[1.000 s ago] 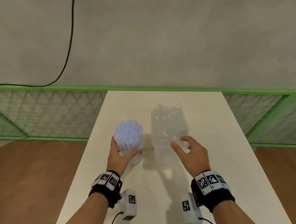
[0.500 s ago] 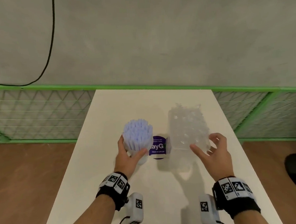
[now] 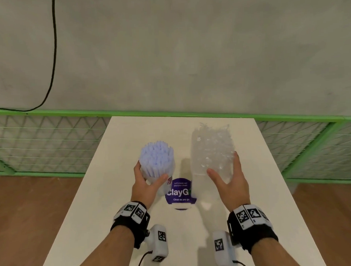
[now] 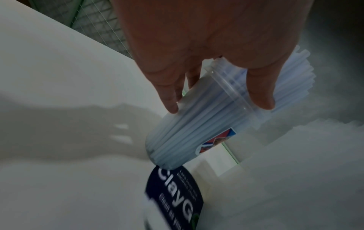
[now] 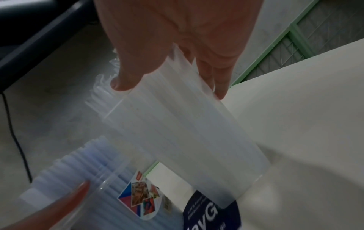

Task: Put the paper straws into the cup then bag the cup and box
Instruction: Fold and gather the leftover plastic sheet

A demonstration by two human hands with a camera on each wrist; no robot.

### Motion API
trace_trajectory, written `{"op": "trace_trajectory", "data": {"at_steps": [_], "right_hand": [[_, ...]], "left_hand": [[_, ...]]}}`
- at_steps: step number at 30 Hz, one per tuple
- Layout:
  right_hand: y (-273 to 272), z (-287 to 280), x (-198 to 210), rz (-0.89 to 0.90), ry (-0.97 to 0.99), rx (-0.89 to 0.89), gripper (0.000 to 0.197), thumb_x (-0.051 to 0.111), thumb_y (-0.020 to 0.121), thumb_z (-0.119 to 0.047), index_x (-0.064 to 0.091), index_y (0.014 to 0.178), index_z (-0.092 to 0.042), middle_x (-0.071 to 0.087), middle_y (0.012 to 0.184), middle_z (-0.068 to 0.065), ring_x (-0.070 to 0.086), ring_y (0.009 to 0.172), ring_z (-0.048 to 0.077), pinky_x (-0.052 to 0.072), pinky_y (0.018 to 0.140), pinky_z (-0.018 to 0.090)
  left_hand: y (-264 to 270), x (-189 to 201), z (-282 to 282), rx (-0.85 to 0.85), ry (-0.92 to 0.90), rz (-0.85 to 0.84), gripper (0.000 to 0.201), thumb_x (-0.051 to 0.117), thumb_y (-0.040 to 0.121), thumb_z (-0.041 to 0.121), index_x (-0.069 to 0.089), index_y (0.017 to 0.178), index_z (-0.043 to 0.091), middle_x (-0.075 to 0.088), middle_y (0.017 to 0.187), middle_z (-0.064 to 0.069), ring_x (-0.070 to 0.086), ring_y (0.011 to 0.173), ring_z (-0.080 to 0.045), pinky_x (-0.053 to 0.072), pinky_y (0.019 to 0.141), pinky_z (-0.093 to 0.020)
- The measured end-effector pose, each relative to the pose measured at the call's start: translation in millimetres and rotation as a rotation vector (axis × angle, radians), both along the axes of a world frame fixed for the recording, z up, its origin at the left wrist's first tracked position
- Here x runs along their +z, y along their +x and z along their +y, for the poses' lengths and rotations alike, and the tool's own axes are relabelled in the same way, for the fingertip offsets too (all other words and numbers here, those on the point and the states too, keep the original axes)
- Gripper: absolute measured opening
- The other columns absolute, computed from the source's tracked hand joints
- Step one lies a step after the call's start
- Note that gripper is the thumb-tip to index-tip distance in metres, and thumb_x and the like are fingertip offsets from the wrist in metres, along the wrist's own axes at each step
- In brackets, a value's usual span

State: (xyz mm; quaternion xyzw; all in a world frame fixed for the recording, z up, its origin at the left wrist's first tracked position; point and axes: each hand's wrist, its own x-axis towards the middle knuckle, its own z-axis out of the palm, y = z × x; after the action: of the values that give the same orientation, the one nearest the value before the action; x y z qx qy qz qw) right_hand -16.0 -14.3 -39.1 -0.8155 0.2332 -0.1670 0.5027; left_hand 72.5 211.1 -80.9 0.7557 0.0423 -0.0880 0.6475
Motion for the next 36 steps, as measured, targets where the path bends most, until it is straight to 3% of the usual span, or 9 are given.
{"op": "trace_trajectory", "data": {"at_steps": [3, 8, 11, 17, 20, 27, 31, 36], "right_hand": [[39.2, -14.9, 2.3, 0.019, 0.0, 0.008, 0.096, 0.071, 0.08, -0.052, 0.014, 0.155, -0.029, 0.033, 0.156, -0.006, 0.035, 0.141, 0.018, 0.028, 0.112, 0.029], [118.0, -42.7, 2.6, 0.039, -0.013, -0.007, 0.095, 0.071, 0.079, -0.054, 0.016, 0.154, -0.033, 0.042, 0.151, -0.003, 0.043, 0.136, 0.023, 0.033, 0.11, 0.033], [167.2, -55.6, 4.9, 0.024, -0.015, -0.021, 0.094, 0.071, 0.079, -0.053, 0.018, 0.153, -0.033, 0.045, 0.149, -0.004, 0.044, 0.135, 0.023, 0.033, 0.108, 0.031], [244.4, -73.4, 3.1, 0.021, -0.005, -0.033, 0.095, 0.071, 0.079, -0.055, 0.017, 0.154, -0.033, 0.037, 0.154, -0.006, 0.036, 0.141, 0.02, 0.027, 0.109, 0.027], [263.5, -75.9, 2.7, 0.023, -0.005, -0.029, 0.094, 0.07, 0.08, -0.055, 0.017, 0.154, -0.034, 0.036, 0.154, -0.006, 0.035, 0.142, 0.019, 0.025, 0.105, 0.022], [282.3, -75.6, 3.1, 0.037, -0.007, -0.01, 0.094, 0.07, 0.079, -0.056, 0.016, 0.154, -0.034, 0.037, 0.154, -0.006, 0.036, 0.141, 0.02, 0.025, 0.101, 0.021], [290.5, -74.7, 4.5, 0.054, -0.012, 0.004, 0.095, 0.069, 0.079, -0.058, 0.016, 0.154, -0.035, 0.036, 0.155, -0.006, 0.035, 0.141, 0.021, 0.026, 0.106, 0.024], [297.9, -74.1, 3.5, 0.055, -0.016, 0.013, 0.095, 0.07, 0.078, -0.058, 0.016, 0.154, -0.036, 0.034, 0.155, -0.006, 0.033, 0.142, 0.02, 0.025, 0.107, 0.024]], "left_hand": [[39.0, 2.3, -11.7, 0.01, 0.005, 0.002, 0.092, 0.083, 0.078, 0.027, 0.024, 0.148, 0.036, 0.047, 0.145, 0.005, 0.048, 0.133, -0.022, 0.04, 0.109, -0.042], [123.3, 3.4, -36.3, -0.004, -0.003, 0.0, 0.095, 0.086, 0.073, 0.032, 0.025, 0.147, 0.035, 0.051, 0.13, 0.008, 0.053, 0.126, -0.025, 0.043, 0.107, -0.044], [176.0, 4.8, -52.2, -0.01, 0.007, -0.009, 0.1, 0.086, 0.066, 0.042, 0.026, 0.146, 0.036, 0.053, 0.131, 0.008, 0.055, 0.123, -0.025, 0.044, 0.104, -0.041], [257.1, 2.9, -80.9, -0.009, 0.018, -0.033, 0.09, 0.083, 0.076, 0.034, 0.027, 0.145, 0.036, 0.054, 0.139, 0.004, 0.055, 0.124, -0.026, 0.042, 0.104, -0.039], [277.3, 3.3, -88.4, -0.006, 0.037, -0.044, 0.089, 0.083, 0.076, 0.035, 0.027, 0.146, 0.034, 0.053, 0.14, 0.004, 0.053, 0.125, -0.026, 0.041, 0.101, -0.035], [294.4, -0.2, -93.1, -0.017, 0.041, -0.041, 0.091, 0.083, 0.076, 0.035, 0.026, 0.147, 0.034, 0.053, 0.131, 0.008, 0.054, 0.124, -0.024, 0.041, 0.105, -0.038], [300.7, -0.5, -92.6, -0.036, 0.045, -0.03, 0.093, 0.083, 0.076, 0.036, 0.024, 0.148, 0.034, 0.053, 0.139, 0.005, 0.053, 0.125, -0.024, 0.04, 0.109, -0.042], [304.8, -1.4, -96.0, -0.03, 0.031, -0.036, 0.091, 0.082, 0.077, 0.033, 0.024, 0.147, 0.035, 0.055, 0.135, 0.005, 0.054, 0.121, -0.023, 0.041, 0.103, -0.036]]}}
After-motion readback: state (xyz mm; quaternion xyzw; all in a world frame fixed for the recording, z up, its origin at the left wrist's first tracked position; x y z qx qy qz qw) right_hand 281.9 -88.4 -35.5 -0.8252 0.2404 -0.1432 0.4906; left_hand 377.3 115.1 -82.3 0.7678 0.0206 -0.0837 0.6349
